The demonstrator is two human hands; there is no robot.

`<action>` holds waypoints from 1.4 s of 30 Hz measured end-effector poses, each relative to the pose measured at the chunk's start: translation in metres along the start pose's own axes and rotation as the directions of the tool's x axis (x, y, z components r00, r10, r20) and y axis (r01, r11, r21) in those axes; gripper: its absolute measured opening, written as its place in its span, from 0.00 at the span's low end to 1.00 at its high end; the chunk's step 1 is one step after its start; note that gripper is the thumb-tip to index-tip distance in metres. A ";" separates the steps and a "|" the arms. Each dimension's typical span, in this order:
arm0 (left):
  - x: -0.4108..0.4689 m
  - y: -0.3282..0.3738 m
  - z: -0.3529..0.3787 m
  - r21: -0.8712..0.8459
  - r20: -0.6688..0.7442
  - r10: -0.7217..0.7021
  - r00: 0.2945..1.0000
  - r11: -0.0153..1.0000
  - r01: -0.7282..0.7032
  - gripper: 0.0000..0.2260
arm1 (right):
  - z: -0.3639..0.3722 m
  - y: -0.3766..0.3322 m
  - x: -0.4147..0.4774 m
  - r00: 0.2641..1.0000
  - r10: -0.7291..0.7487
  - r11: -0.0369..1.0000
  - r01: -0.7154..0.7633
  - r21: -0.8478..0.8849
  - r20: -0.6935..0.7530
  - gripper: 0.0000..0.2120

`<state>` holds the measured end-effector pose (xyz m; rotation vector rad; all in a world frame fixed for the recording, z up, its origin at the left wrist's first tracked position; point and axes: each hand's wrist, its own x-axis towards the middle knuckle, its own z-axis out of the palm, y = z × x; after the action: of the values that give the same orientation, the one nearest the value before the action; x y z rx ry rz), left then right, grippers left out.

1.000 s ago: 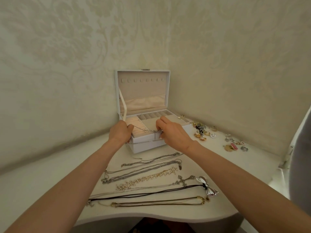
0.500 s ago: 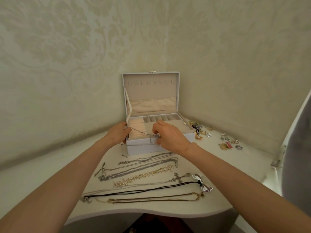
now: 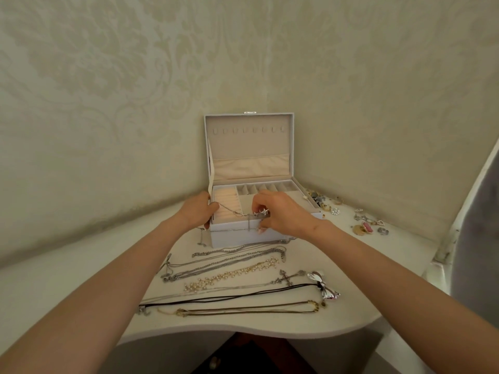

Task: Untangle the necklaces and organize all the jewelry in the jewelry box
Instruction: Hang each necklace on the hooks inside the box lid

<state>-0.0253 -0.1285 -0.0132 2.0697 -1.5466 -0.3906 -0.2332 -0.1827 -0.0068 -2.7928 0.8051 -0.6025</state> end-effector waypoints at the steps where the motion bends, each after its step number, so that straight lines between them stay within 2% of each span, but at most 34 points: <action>1: 0.000 0.000 0.000 0.009 -0.006 0.005 1.000 1.000 -0.005 0.13 | -0.002 0.000 0.000 1.000 0.000 1.000 0.000 0.006 0.009 0.13; 8: 0.001 0.001 -0.001 0.049 -0.015 0.001 1.000 0.999 0.000 0.13 | -0.001 -0.001 0.001 0.999 -0.039 0.999 0.039 0.003 0.014 0.11; 18: -0.006 -0.011 -0.005 -0.030 -0.015 -0.005 1.000 1.000 0.005 0.11 | 0.005 -0.002 0.007 1.000 -0.030 0.999 0.030 0.014 -0.007 0.12; 25: -0.016 -0.006 -0.006 -0.001 -0.006 0.014 1.000 1.000 -0.015 0.11 | 0.005 -0.005 0.000 1.000 -0.022 0.999 0.022 0.030 -0.002 0.11; 27: -0.019 -0.001 -0.013 0.059 -0.017 0.010 1.000 0.998 -0.009 0.11 | 0.001 -0.006 -0.001 0.999 0.014 0.992 -0.011 0.127 -0.028 0.09; 29: -0.019 0.009 -0.025 0.104 -0.060 0.015 0.998 0.995 -0.009 0.09 | -0.009 -0.008 -0.001 0.988 0.093 0.967 -0.061 0.246 -0.119 0.06; 31: -0.017 0.019 -0.042 0.017 -0.057 0.032 0.998 0.999 -0.031 0.05 | -0.022 -0.008 0.001 0.954 0.213 0.912 -0.117 0.394 -0.209 0.02; 33: -0.016 0.027 -0.060 -0.167 0.046 0.063 0.997 0.984 -0.055 0.07 | -0.035 -0.004 0.006 0.912 0.347 0.790 -0.157 0.593 -0.221 0.01; 36: -0.014 0.033 -0.077 -0.517 0.162 0.141 0.977 0.855 -0.038 0.07 | -0.045 0.008 0.015 0.871 0.454 0.669 -0.193 0.718 -0.189 0.06; 39: -0.005 0.036 -0.077 -0.847 0.143 0.178 0.974 0.530 0.028 0.08 | -0.043 0.018 0.025 0.852 0.498 0.610 -0.212 0.764 -0.161 0.09; 42: 0.004 0.044 -0.071 -0.971 0.087 0.163 0.983 0.234 0.047 0.07 | -0.037 0.022 0.032 0.847 0.523 0.537 -0.240 0.809 -0.096 0.08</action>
<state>-0.0223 -0.1249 0.0704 0.9194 -0.9322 -1.1915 -0.2352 -0.2203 0.0314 -1.6542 0.8997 -1.0404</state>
